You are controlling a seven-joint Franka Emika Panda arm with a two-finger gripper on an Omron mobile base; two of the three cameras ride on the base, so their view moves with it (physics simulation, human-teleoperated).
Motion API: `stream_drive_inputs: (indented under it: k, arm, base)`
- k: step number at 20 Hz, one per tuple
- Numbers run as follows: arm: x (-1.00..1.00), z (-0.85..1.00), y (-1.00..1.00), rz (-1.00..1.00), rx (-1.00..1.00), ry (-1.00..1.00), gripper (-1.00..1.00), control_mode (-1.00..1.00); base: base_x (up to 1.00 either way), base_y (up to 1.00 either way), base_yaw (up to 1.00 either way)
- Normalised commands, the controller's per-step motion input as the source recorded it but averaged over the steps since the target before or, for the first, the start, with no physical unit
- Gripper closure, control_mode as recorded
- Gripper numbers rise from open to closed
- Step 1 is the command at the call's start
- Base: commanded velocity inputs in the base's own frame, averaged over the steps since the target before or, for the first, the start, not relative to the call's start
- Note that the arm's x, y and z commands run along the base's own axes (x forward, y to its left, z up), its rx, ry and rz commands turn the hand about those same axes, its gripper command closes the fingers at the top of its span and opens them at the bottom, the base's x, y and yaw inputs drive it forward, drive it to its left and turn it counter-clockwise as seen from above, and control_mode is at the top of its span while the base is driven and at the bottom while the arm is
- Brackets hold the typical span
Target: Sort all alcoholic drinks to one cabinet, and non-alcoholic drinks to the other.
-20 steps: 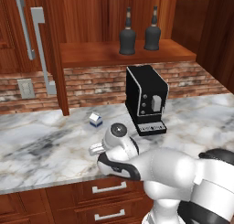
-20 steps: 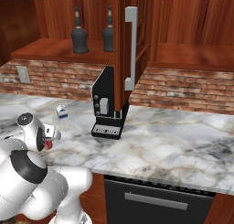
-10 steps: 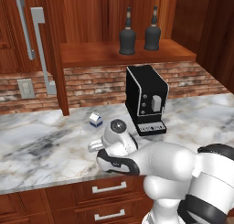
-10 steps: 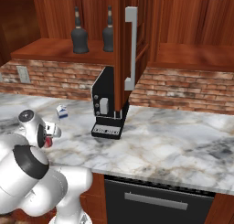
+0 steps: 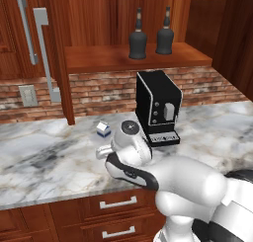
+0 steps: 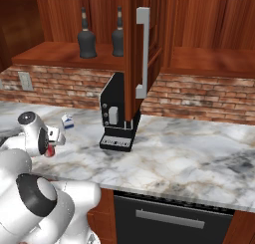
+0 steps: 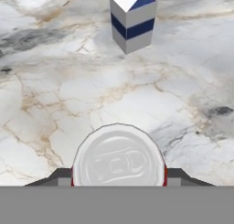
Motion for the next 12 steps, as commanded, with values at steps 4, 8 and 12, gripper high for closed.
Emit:
stream_drive_inputs:
  k: [4, 8, 12]
  arm:
    - [0.15, 0.77, 0.29, -0.11, -0.07, 0.09, 1.0, -1.0]
    - [-0.25, 0.25, -0.14, -0.01, 0.01, 0.0, 1.0, -1.0]
    - [-0.27, 0.33, 0.02, 0.0, 0.0, 0.0, 1.0, -1.0]
  base:
    - [0.0, 0.0, 0.0]
    - [0.0, 0.0, 0.0]
    - [0.0, 0.0, 0.0]
